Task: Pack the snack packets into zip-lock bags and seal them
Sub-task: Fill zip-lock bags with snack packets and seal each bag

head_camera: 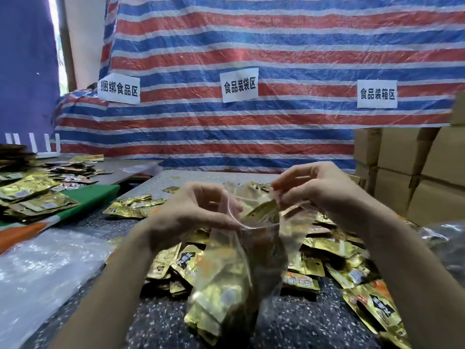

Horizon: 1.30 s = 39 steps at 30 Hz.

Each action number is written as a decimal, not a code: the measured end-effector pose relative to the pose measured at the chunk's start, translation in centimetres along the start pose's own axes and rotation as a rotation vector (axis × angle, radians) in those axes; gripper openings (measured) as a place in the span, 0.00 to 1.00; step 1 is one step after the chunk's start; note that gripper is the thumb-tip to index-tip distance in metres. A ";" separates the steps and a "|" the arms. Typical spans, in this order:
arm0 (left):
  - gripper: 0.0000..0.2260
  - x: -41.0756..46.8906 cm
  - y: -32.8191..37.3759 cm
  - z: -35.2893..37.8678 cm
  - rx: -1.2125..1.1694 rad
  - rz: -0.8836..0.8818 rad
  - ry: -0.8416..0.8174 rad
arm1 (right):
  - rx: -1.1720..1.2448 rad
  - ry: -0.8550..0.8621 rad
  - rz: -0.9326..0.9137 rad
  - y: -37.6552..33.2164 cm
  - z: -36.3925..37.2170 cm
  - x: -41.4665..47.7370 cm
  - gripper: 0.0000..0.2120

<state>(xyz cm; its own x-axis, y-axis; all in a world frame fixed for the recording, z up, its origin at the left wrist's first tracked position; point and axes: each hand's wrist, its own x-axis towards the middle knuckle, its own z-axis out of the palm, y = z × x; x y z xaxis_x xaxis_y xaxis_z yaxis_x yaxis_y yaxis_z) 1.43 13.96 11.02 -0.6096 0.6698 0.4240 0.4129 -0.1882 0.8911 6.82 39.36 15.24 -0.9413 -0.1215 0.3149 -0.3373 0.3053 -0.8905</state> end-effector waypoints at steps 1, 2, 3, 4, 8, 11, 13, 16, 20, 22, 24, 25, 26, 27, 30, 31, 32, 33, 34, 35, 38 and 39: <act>0.14 0.6 0.3 -0.4 0.054 -0.009 -0.035 | -0.049 -0.054 0.008 0.0 -0.3 0.7 0.15; 0.15 1.1 0.3 -0.6 0.074 -0.010 -0.053 | -0.078 -0.078 -0.003 0.1 -0.5 1.4 0.14; 0.15 1.6 0.2 -0.6 0.054 -0.002 -0.057 | -0.078 -0.071 -0.032 0.2 -0.8 2.1 0.14; 0.14 1.9 -0.2 -0.4 0.005 0.017 -0.044 | -0.062 -0.052 -0.066 0.3 -1.0 2.6 0.13; 0.14 2.3 -3.6 1.5 -0.139 0.106 0.263 | -0.119 -0.046 -0.105 1.5 -1.8 4.6 0.13; 0.17 1.9 -6.9 2.5 -0.103 0.106 0.472 | -0.193 -0.314 0.030 2.7 -2.3 5.0 0.10; 0.14 1.6 -8.4 2.6 -0.151 0.113 0.551 | -0.249 -0.475 0.141 3.5 -2.7 4.7 0.19; 0.07 1.4 -9.2 2.4 -0.172 0.111 0.618 | -0.314 -0.515 0.166 4.3 -3.0 4.6 0.14; 0.04 1.1 -9.3 2.6 -0.183 0.113 0.615 | -0.288 -0.270 0.063 4.4 -3.0 5.1 0.08; 0.03 0.8 -9.0 2.6 -0.236 0.130 0.587 | -0.243 -0.234 -0.016 4.0 -2.9 4.8 0.13; 0.12 0.5 -9.0 2.3 -0.280 0.142 0.552 | -0.160 -0.201 -0.073 3.7 -2.9 4.3 0.16; 0.16 0.3 -9.1 2.1 -0.285 0.137 0.544 | -0.120 -0.178 -0.093 3.7 -2.9 4.1 0.18; 0.17 0.2 -9.0 2.0 -0.285 0.130 0.544 | -0.088 -0.151 -0.102 3.8 -2.9 3.9 0.19; 0.18 0.1 -9.1 2.0 -0.281 0.133 0.537 | -0.053 -0.124 -0.101 4.1 -2.8 3.7 0.20; 0.24 0.1 -8.9 2.3 -0.299 0.170 0.526 | 0.141 -0.062 -0.054 5.5 -2.5 3.1 0.14; 0.24 0.1 -8.9 2.4 -0.324 0.196 0.533 | 0.209 -0.043 -0.032 6.0 -2.4 2.8 0.11; 0.24 0.1 -8.9 2.5 -0.357 0.218 0.545 | 0.255 -0.023 -0.007 6.6 -2.3 2.4 0.10; 0.22 0.1 -8.7 2.5 -0.380 0.237 0.561 | 0.273 -0.001 0.016 7.2 -2.1 2.0 0.10; 0.22 0.1 -8.6 2.6 -0.371 0.252 0.587 | 0.267 0.019 0.032 7.8 -2.0 1.6 0.12; 0.21 0.0 -8.5 2.6 -0.326 0.264 0.622 | 0.243 0.034 0.038 8.2 -1.8 1.1 0.13; 0.16 -0.2 -8.2 3.0 -0.135 0.308 0.718 | 0.231 0.082 0.001 8.8 -1.3 0.2 0.15; 0.12 -0.2 -8.3 3.1 -0.067 0.324 0.735 | 0.276 0.107 -0.022 8.9 -1.2 -0.1 0.14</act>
<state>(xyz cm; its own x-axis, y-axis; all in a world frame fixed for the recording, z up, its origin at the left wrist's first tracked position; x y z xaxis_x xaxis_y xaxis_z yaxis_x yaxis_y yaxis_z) 0.24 17.60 3.00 -0.7656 -0.0652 0.6400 0.6181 -0.3503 0.7037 3.93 43.22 7.70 -0.9348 -0.0206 0.3545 -0.3550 0.0340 -0.9342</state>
